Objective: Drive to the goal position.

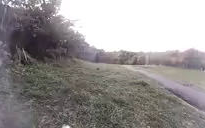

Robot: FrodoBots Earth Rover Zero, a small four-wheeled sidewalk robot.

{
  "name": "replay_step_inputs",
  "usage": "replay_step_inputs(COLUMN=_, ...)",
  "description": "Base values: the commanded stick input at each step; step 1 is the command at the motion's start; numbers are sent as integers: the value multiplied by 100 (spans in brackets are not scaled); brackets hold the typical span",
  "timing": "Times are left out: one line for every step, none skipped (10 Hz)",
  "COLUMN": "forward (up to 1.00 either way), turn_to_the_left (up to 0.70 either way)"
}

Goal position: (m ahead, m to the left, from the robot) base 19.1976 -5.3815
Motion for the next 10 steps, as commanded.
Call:
replay_step_inputs(forward=0, turn_to_the_left=-24)
replay_step_inputs(forward=0, turn_to_the_left=0)
replay_step_inputs(forward=0, turn_to_the_left=0)
replay_step_inputs(forward=-39, turn_to_the_left=0)
replay_step_inputs(forward=-70, turn_to_the_left=0)
replay_step_inputs(forward=-70, turn_to_the_left=0)
replay_step_inputs(forward=-70, turn_to_the_left=0)
replay_step_inputs(forward=-70, turn_to_the_left=0)
replay_step_inputs(forward=-70, turn_to_the_left=0)
replay_step_inputs(forward=-2, turn_to_the_left=0)
